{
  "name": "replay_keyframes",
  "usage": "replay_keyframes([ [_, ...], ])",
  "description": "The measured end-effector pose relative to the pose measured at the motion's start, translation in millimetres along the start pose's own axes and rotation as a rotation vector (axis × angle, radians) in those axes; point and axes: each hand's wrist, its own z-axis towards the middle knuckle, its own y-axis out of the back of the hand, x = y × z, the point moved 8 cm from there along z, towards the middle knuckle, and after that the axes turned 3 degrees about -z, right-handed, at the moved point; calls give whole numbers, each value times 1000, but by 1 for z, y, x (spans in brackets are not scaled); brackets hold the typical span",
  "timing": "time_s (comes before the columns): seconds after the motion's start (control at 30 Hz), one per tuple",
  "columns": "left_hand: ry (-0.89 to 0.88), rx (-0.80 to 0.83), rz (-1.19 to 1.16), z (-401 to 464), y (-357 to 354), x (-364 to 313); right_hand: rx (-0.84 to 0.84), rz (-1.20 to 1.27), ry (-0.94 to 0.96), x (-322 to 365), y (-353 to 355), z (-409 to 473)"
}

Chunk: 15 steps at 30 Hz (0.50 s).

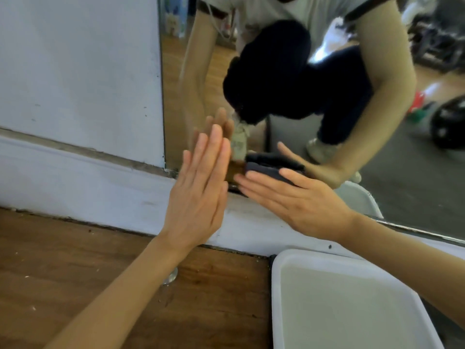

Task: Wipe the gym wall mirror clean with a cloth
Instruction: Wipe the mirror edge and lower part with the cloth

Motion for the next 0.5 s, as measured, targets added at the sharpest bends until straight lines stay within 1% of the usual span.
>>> replay_keyframes([
  [0.07, -21, 31, -26, 4, -15, -17, 66, -59, 9, -5, -8, -49],
  [0.13, -14, 41, -20, 5, -27, -23, 128, -69, -34, -19, -8, -87],
  [0.17, -9, 40, -5, 6, -31, -23, 129, -61, -66, -28, -6, -94],
  [0.23, -14, 23, 41, 5, -34, -20, 50, -43, -139, -44, 4, -79],
  [0.3, -33, 15, 71, 5, -35, -19, -62, 36, -268, -54, 14, -47],
  [0.33, -42, 16, 78, 5, -35, -19, -88, 54, -309, -53, 15, -33],
  [0.37, -49, 20, 77, 6, -36, -19, -94, 40, -305, -46, 13, -23],
  [0.4, -55, 23, 74, 5, -36, -19, -78, 9, -252, -31, 8, -21],
  [0.47, -61, 27, 78, 4, -38, -18, -23, -55, -102, -4, -6, -38],
  [0.5, -62, 27, 83, 3, -38, -17, -6, -49, -71, -1, -10, -54],
])
